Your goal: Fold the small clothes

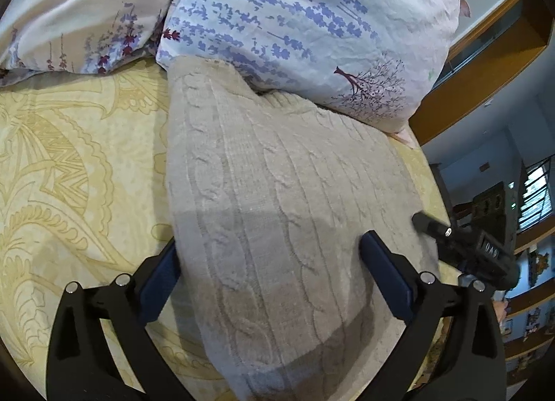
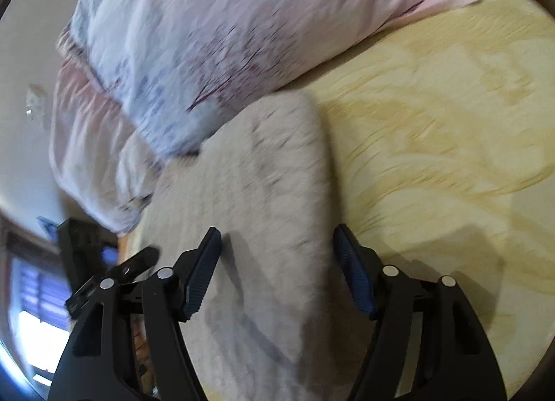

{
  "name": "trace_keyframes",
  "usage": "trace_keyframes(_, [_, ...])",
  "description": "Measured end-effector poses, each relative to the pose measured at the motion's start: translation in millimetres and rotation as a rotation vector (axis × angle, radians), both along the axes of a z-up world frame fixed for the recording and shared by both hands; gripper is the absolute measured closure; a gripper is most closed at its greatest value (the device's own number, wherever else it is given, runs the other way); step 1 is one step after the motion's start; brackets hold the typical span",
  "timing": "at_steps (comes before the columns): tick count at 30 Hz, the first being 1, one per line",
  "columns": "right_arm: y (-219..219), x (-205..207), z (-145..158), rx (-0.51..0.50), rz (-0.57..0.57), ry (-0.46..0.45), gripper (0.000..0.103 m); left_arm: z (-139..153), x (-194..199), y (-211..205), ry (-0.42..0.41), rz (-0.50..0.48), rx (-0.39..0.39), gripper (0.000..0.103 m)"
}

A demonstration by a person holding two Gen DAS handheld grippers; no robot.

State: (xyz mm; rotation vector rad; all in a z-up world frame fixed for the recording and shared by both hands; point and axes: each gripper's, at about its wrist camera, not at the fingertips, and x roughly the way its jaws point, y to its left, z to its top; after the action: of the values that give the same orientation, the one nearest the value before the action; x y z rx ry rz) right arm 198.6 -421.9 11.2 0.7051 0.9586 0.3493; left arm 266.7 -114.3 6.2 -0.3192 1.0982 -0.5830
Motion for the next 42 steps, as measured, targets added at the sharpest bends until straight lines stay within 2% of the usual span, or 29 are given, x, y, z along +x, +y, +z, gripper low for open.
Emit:
trace_keyframes(3, [8,0,-2,0.011,0.034,-0.005,0.043,-1,1,9,0.026,0.023,-0.044,0.017])
trace_keyframes(6, [7,0,-9,0.123,0.059,0.01,0.058,-3,3,23,0.061,0.049,-0.11,0.035])
trace_keyframes(8, [7,-3,-11,0.154,0.065,0.002,0.064,-1,1,31,0.062,0.052,-0.152,0.053])
trace_keyframes(11, [12,-9,-5,0.166,0.069,-0.025,0.069,5,-5,37,0.039,0.033,-0.171,0.063])
trace_keyframes(13, [23,-15,5,0.145,0.082,-0.054,0.07,14,-12,45,0.015,0.015,-0.167,0.064])
trace_keyframes(18, [70,-21,31,0.038,0.159,-0.13,0.073,33,-29,88,-0.026,0.015,-0.15,0.065])
trace_keyframes(22, [123,-19,47,-0.068,0.227,-0.236,0.074,48,-34,136,-0.054,0.067,-0.129,0.065])
trace_keyframes(25, [151,-15,45,-0.116,0.238,-0.293,0.074,46,-25,168,-0.049,0.112,-0.12,0.063])
trace_keyframes(26, [159,-11,39,-0.123,0.239,-0.282,0.074,37,-18,181,-0.029,0.148,-0.109,0.061])
trace_keyframes(27, [169,-2,27,-0.13,0.254,-0.228,0.073,30,-14,190,-0.011,0.18,-0.097,0.061])
trace_keyframes(28, [175,5,14,-0.145,0.254,-0.174,0.065,17,-8,198,0.024,0.224,-0.073,0.057])
trace_keyframes(29, [175,9,6,-0.135,0.239,-0.153,0.061,8,-5,203,0.05,0.242,-0.079,0.051])
trace_keyframes(30, [171,9,5,-0.105,0.234,-0.149,0.06,-2,-4,211,0.071,0.257,-0.144,0.05])
trace_keyframes(32, [159,10,7,-0.069,0.228,-0.117,0.053,-3,-6,216,0.082,0.267,-0.178,0.047])
trace_keyframes(35, [134,5,15,-0.046,0.167,-0.135,0.051,14,-19,218,0.006,0.289,-0.11,0.046])
trace_keyframes(36, [128,5,16,-0.034,0.151,-0.139,0.051,24,-26,220,-0.047,0.299,-0.073,0.045])
trace_keyframes(40, [115,9,17,0.023,0.131,-0.137,0.053,57,-64,210,-0.238,0.292,0.025,0.026])
trace_keyframes(41, [118,9,17,0.021,0.144,-0.135,0.059,63,-72,205,-0.271,0.27,0.044,0.024])
trace_keyframes(42, [124,9,17,0.008,0.167,-0.141,0.08,67,-79,196,-0.297,0.241,0.063,0.023])
